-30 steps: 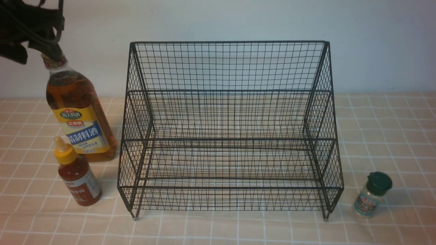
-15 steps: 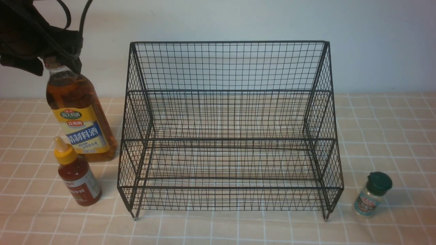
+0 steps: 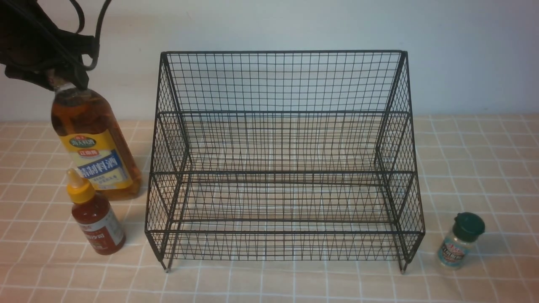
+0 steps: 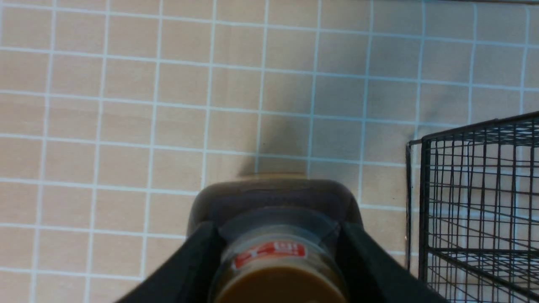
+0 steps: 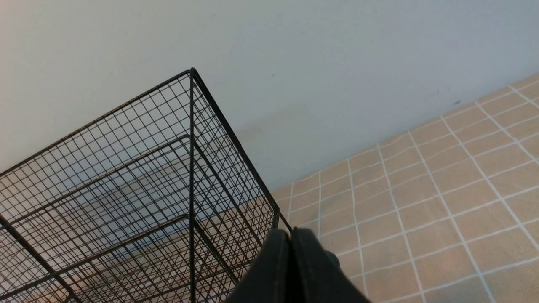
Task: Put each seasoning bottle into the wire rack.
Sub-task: Use the left arm to put the condiment bottle back on the shelf
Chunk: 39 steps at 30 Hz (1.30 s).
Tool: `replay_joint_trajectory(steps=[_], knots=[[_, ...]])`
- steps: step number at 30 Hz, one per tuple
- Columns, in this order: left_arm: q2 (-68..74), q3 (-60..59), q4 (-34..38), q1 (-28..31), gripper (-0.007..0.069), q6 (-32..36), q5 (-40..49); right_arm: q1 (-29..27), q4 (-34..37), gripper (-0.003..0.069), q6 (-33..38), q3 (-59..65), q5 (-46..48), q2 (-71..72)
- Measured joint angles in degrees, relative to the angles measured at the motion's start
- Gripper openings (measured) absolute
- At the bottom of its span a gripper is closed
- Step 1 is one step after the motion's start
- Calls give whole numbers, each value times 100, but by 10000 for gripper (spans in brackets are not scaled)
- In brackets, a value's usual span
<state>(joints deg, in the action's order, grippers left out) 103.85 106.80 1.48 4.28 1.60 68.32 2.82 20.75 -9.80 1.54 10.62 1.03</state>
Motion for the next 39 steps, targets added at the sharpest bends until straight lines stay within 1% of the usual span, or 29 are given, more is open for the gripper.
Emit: replay_joint_trajectory(steps=[8, 14, 19, 20, 21, 24, 25, 26, 27, 29, 34, 37, 39], knots=[[-572, 894, -148, 0, 318, -6, 217, 0, 0, -15, 0, 0, 0, 0], [-1056, 1424, 31, -25, 318, -6, 567, 0, 0, -15, 0, 0, 0, 0], [-1484, 1541, 246, -29, 318, -6, 569, 0, 0, -15, 0, 0, 0, 0], [-1708, 1556, 412, -31, 318, -6, 574, 0, 0, -15, 0, 0, 0, 0], [-1732, 1556, 430, -31, 318, -6, 574, 0, 0, -15, 0, 0, 0, 0], [-2094, 1575, 955, -31, 318, -1, 574, 0, 0, -15, 0, 0, 0, 0], [-2123, 1575, 987, -31, 318, -1, 574, 0, 0, -15, 0, 0, 0, 0], [-2200, 1587, 1256, -36, 318, -1, 574, 0, 0, -15, 0, 0, 0, 0], [-2208, 1587, 1292, -36, 318, -1, 574, 0, 0, -15, 0, 0, 0, 0], [-2224, 1592, 1746, -42, 318, -6, 574, 0, 0, -15, 0, 0, 0, 0], [-2030, 1592, 2371, -48, 318, 16, 576, 0, 0, -15, 0, 0, 0, 0], [-1857, 1592, 2503, -122, 318, 61, 576, 0, 0, -15, 0, 0, 0, 0], [-1702, 1592, 2407, -334, 318, 61, 576, 0, 0, -15, 0, 0, 0, 0]])
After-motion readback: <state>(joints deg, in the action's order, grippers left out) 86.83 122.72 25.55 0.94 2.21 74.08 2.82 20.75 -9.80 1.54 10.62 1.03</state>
